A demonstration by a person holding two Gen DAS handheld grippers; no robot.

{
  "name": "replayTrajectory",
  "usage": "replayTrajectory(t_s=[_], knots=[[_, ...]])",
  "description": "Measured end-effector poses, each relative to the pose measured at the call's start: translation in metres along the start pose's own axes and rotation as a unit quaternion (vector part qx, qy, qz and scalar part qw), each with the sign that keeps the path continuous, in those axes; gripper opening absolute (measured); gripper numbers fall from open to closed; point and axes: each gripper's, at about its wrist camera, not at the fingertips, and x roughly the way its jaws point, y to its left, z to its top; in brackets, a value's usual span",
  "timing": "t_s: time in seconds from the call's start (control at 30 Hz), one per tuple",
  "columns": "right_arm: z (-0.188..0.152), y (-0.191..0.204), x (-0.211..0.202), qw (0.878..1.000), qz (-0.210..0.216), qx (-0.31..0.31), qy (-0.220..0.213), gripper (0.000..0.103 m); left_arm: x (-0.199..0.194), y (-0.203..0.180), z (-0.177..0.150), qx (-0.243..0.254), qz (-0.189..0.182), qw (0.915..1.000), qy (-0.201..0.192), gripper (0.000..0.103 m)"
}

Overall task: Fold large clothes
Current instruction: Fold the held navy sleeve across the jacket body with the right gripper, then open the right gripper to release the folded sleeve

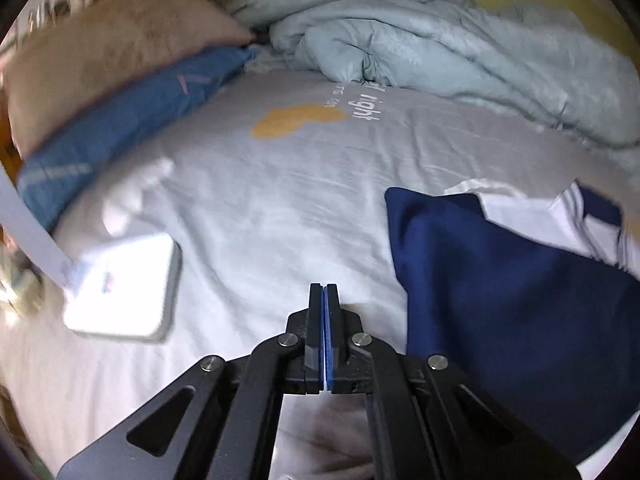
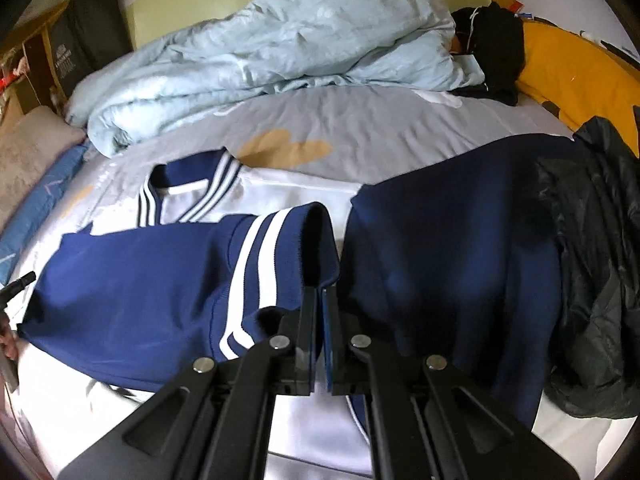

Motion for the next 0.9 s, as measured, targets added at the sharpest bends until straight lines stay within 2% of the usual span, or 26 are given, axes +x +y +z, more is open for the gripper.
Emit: replayTrajectory(t_s=[0.1,0.13,0.17,0.23,0.27,0.33,0.37,0.4,0.47,0.5,0.57,0.7,0.83,0.9], knots=[[0.003,-0.008,-0.007,1.0,-0.006,0.018,-0.009,0.004,-0.014,-0.014,0.0,0.022,-0.041,0.9988,-0.015,0.0],[0.004,-0.008,-0.011,1.0,-0.019,0.016,-0.018,0.01,-0.021,-0.02,0.0,0.032,-0.048,0.9981,-0.021,0.0],[0.005,-0.008,-0.015,0.999,-0.03,0.013,-0.027,0.026,-0.027,-0.024,0.0,0.036,-0.055,0.9975,-0.025,0.0],[0.008,-0.008,-0.027,0.997,-0.056,0.005,-0.054,0.044,-0.038,-0.033,0.001,0.033,-0.085,0.9954,-0.028,0.0],[0.009,-0.007,-0.032,0.996,-0.062,0.001,-0.064,0.044,-0.046,-0.037,0.001,0.034,-0.1,0.9939,-0.032,0.003],[0.012,-0.006,-0.044,0.996,-0.058,-0.006,-0.074,0.044,-0.06,-0.047,0.001,0.045,-0.11,0.9919,-0.045,0.021],[0.014,-0.006,-0.049,0.996,-0.053,-0.004,-0.078,0.046,-0.069,-0.054,-0.001,0.05,-0.106,0.9919,-0.05,0.042],[0.015,-0.006,-0.055,0.995,-0.047,0.001,-0.084,0.047,-0.079,-0.058,-0.002,0.05,-0.103,0.9918,-0.057,0.055],[0.017,-0.007,-0.07,0.995,-0.029,0.01,-0.097,0.05,-0.101,-0.064,-0.004,0.049,-0.127,0.9878,-0.076,0.064],[0.017,-0.005,-0.075,0.995,-0.024,0.01,-0.101,0.051,-0.11,-0.067,-0.004,0.052,-0.136,0.9858,-0.083,0.075],[0.016,-0.002,-0.085,0.994,-0.02,0.006,-0.11,0.052,-0.129,-0.072,-0.007,0.053,-0.148,0.982,-0.106,0.09],[0.004,0.005,-0.101,0.994,-0.004,0.006,-0.112,0.054,-0.157,-0.072,-0.02,0.046,-0.169,0.9758,-0.131,0.102],[-0.011,0.014,-0.107,0.994,0.003,-0.005,-0.107,0.057,-0.163,-0.061,-0.037,0.027,-0.157,0.9795,-0.122,0.102],[-0.02,0.019,-0.105,0.995,-0.003,-0.007,-0.1,0.057,-0.157,-0.057,-0.041,0.005,-0.167,0.9804,-0.104,0.102]])
